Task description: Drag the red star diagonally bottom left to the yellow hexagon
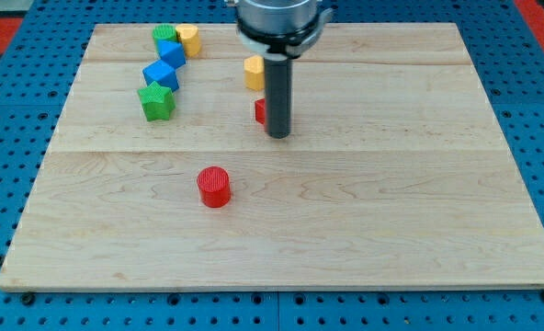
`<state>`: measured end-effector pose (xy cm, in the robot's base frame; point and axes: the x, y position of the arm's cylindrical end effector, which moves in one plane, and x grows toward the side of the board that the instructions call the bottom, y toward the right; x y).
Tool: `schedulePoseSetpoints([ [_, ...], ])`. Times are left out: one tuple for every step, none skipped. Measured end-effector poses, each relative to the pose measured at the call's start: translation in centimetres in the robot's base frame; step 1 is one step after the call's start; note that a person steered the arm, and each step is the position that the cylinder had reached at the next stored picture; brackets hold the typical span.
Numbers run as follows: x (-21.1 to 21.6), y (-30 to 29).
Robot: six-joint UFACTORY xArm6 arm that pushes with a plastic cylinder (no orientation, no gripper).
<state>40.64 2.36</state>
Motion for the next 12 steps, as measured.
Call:
schedulePoseSetpoints([
  [-1.4,7.0],
  [-5.2,3.3],
  [-4.9,-5.2],
  [-3.0,-5.0],
  [-1.0,-3.5],
  [-0.6,-5.3],
  [0.0,-7.4],
  [3.2,-4.1],
  [3.8,-5.9],
  [3.6,-10.5],
  [3.2,-13.3],
  [3.2,-13.3],
])
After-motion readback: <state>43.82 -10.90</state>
